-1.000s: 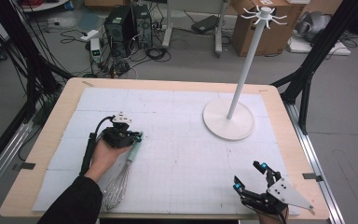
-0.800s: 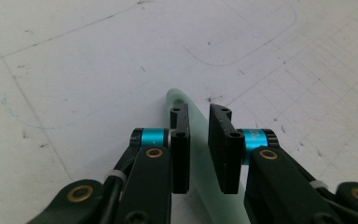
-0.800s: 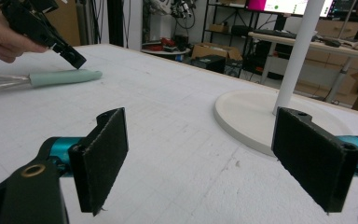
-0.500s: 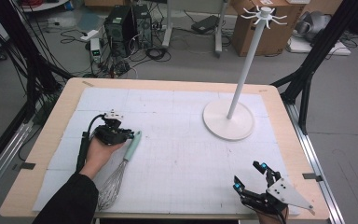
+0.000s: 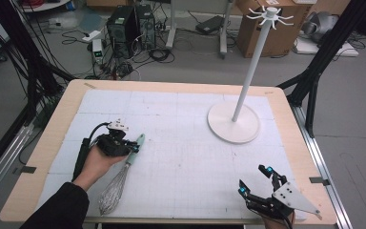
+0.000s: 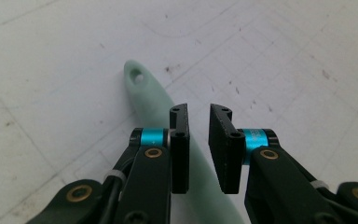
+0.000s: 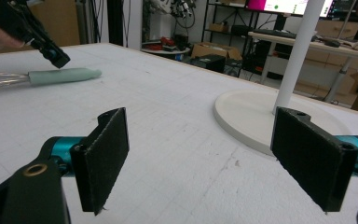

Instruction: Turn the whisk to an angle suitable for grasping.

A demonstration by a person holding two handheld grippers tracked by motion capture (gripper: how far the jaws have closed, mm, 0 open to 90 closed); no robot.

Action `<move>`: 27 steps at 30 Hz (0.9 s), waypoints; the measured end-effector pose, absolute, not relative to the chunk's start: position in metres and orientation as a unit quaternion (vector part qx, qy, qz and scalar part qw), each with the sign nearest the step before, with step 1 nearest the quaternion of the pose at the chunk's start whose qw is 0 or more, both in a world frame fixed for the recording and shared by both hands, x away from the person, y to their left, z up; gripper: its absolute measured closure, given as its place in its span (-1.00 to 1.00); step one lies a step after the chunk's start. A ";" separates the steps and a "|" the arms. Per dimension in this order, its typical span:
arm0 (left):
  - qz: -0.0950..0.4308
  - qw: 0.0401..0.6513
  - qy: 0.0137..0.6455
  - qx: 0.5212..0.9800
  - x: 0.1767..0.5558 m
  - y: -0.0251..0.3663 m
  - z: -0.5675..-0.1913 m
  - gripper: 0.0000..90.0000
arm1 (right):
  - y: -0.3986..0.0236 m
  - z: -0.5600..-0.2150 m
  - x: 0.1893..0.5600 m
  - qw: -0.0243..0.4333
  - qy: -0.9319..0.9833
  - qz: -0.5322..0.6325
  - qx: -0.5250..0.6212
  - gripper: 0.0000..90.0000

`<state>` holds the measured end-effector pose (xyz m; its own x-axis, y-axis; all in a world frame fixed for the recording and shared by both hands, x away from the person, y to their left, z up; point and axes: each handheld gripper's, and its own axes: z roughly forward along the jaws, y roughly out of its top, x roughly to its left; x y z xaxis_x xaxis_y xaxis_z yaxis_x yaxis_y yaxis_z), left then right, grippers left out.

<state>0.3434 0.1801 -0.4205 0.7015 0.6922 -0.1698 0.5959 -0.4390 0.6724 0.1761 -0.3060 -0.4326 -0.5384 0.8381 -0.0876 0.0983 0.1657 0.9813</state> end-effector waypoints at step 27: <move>0.027 0.338 0.390 0.856 0.358 0.198 -0.418 0.94 | -0.305 -0.433 0.176 0.336 0.686 0.548 0.341 -0.59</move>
<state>0.3577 0.1976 -0.4178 0.6938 0.6865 -0.2174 0.6499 -0.4669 0.5996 0.1763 -0.3053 -0.4325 -0.5409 0.8365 -0.0873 0.0995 0.1667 0.9810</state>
